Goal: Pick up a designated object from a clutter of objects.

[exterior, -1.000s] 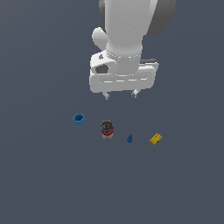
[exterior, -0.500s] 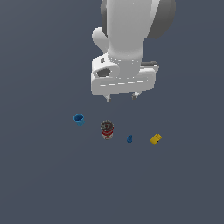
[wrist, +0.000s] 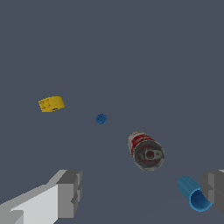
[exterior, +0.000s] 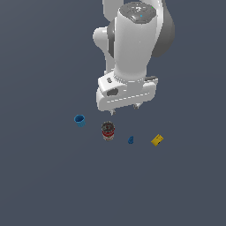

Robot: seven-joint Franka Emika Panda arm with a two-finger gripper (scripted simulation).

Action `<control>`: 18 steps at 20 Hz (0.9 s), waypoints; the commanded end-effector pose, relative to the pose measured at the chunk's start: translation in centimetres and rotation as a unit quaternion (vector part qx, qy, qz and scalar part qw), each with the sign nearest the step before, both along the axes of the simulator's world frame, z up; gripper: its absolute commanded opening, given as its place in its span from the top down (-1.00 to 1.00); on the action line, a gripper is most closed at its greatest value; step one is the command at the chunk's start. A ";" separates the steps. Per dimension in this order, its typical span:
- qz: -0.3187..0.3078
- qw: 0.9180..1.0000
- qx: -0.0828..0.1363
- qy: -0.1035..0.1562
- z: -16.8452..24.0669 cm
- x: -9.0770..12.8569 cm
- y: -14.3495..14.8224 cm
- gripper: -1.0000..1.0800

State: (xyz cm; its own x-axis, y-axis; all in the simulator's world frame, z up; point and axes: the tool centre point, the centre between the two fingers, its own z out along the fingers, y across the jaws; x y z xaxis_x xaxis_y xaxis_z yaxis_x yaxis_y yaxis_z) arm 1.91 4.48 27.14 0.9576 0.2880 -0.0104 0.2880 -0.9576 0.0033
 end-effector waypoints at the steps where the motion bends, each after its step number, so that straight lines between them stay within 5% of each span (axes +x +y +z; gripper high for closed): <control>1: 0.033 0.999 -0.002 0.000 -1.8 0.4 0.4 -0.92; 8: 0.148 0.989 -0.006 0.000 -7.9 1.2 2.1 -0.92; 18: 0.283 0.959 0.000 -0.002 -15.2 1.1 4.5 -0.92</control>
State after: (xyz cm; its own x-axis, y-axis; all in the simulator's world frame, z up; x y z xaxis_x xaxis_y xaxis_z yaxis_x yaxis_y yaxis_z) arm 3.04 8.65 12.83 0.6738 0.7388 -0.0110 0.7389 -0.6738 0.0064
